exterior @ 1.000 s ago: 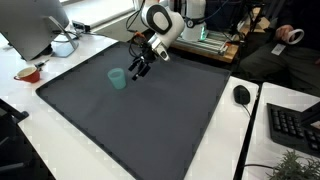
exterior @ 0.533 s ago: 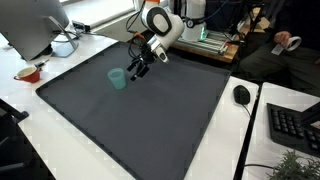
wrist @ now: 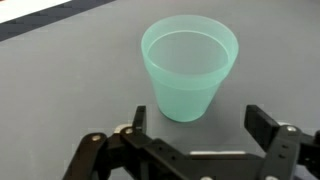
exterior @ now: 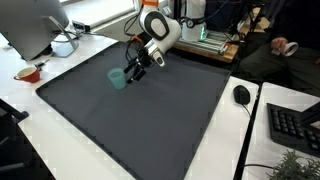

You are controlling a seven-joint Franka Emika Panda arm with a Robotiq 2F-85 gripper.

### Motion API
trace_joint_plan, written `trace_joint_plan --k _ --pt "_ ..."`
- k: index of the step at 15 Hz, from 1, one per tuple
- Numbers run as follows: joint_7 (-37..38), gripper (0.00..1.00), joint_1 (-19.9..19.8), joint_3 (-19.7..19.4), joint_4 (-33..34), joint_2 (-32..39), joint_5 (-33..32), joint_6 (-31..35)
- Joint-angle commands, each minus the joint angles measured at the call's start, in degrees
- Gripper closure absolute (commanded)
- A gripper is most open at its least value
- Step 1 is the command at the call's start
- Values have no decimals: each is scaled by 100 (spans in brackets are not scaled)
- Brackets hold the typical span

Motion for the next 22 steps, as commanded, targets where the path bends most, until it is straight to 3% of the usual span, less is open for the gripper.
trace_joint_plan --k 1,14,15,16,17,19,21,22 --pt "-170 0 -15 -49 362 262 -10 32" --pt "-424 1 44 -172 941 841 169 -106" --pt "-444 15 49 -178 958 858 182 -117" --pt "-484 15 59 -192 962 863 202 -147" --pt "-506 22 59 -198 969 864 212 -162" --pt "-524 46 68 -200 972 853 230 -224" --pt "-551 58 71 -200 967 853 263 -261" --pt "-576 58 73 -200 964 857 280 -278"
